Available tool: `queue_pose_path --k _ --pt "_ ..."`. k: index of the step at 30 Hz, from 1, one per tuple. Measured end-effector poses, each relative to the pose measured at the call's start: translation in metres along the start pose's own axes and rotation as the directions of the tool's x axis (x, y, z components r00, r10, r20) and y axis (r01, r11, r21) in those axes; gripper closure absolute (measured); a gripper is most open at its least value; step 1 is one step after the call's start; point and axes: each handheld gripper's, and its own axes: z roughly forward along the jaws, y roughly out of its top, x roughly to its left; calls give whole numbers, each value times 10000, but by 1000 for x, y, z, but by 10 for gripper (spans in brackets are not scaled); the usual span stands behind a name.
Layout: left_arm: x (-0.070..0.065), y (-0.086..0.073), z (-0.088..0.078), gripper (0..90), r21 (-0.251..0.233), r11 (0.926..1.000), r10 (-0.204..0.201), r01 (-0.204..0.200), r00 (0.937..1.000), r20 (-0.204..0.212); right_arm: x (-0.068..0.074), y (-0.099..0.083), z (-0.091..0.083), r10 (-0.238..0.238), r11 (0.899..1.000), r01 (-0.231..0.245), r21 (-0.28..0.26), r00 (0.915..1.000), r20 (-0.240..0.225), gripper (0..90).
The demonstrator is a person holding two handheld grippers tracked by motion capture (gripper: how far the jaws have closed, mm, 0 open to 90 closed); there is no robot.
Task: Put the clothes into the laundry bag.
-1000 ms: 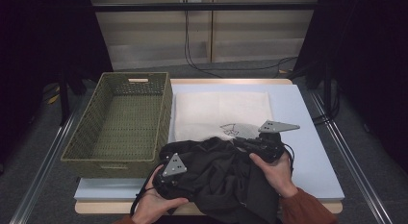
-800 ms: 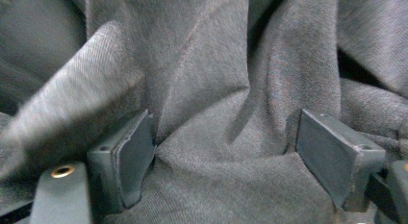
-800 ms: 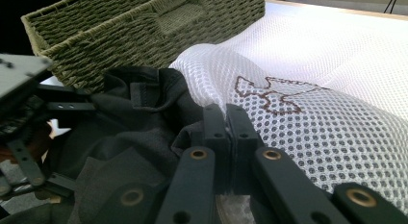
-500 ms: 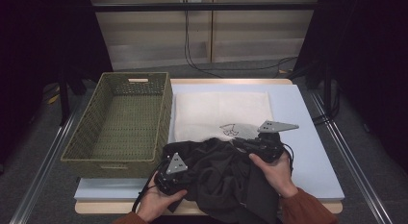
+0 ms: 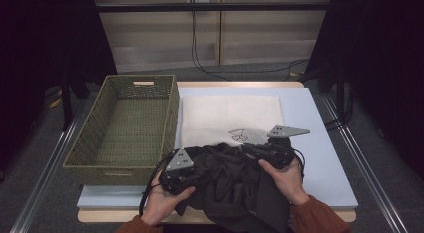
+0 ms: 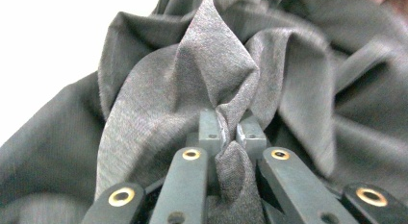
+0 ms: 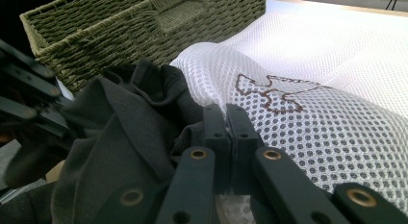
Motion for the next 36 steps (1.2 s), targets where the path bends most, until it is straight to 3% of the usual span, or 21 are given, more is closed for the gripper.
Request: queue_pose_path --k 2,4,11,15,17,19,21,25,28,34,36 --pt "8 10 4 845 -411 9987 -291 305 9990 331 0 0 0 -25 10000 25 -1 10000 10 891" --pt "12 17 10 846 -478 9981 -382 400 9985 384 0 0 0 36 10000 -36 -38 10000 -3 891" --pt "5 32 56 844 -16 9989 -468 471 9949 896 2 3 0 2 10000 -2 -97 10000 -80 892" --pt "-4 46 64 843 65 9997 -254 248 9933 1126 6 5 -1 -104 9997 103 -206 9999 -61 893" --pt "-9 53 68 844 91 9999 103 -113 9950 992 7 6 -3 -121 9993 121 -363 9999 -12 893" --pt "-12 54 78 844 90 10000 -5 -4 9944 1059 6 8 -7 -130 9986 135 -512 9999 98 894" --pt "-15 54 90 844 293 9994 127 -156 9951 980 6 10 -10 -83 9981 91 -609 9999 135 894" --pt "-12 60 100 845 452 9987 182 -215 9972 727 9 13 -16 -193 9967 204 -784 9997 143 894" --pt "-9 62 113 846 489 9988 -3 -26 9982 592 11 13 -18 -225 9961 240 -850 9996 184 895" --pt "0 64 124 847 693 9970 -375 352 9988 317 12 16 -30 -46 9927 57 -1206 9999 93 895" --pt "1 65 127 848 773 9965 -336 322 9993 171 13 18 -34 -91 9917 103 -1285 9999 98 896"
